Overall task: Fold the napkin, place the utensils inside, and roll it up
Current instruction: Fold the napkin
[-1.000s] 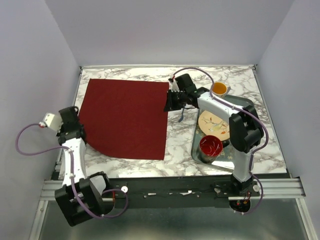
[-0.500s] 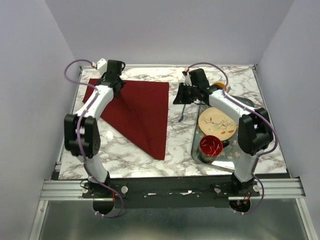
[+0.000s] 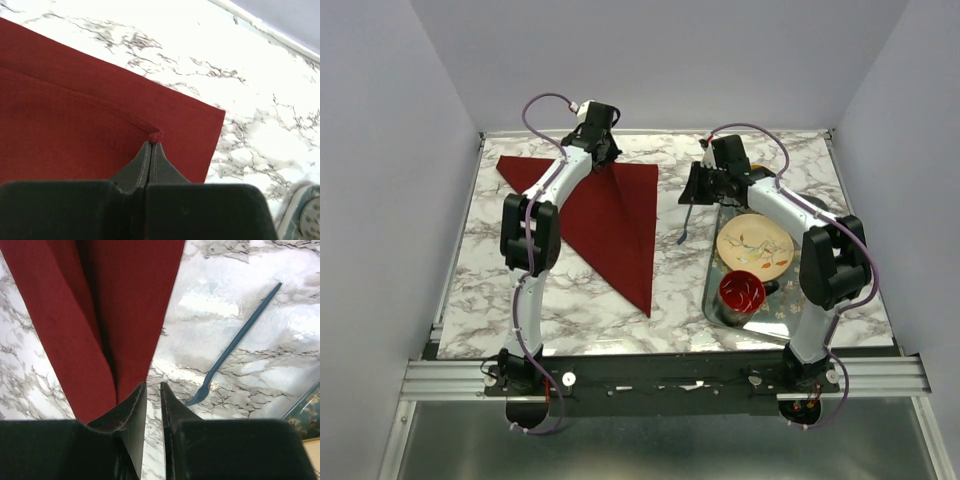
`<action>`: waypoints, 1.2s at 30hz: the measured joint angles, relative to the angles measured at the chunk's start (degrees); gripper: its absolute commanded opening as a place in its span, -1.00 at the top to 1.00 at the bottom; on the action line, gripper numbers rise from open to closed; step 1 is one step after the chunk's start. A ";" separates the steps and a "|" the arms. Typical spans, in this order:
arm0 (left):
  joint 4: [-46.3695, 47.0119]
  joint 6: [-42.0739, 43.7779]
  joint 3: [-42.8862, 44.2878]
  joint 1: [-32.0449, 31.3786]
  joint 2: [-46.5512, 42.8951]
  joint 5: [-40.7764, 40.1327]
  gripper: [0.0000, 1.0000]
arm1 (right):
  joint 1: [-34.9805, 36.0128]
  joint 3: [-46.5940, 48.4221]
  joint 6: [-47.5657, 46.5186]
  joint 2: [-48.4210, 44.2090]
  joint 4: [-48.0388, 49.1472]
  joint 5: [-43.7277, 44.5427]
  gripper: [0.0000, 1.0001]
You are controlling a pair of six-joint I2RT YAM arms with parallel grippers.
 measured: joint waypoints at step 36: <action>-1.53 1.49 8.02 -5.27 8.63 2.93 1.00 | -1.31 0.00 -0.07 0.26 0.02 -0.02 0.49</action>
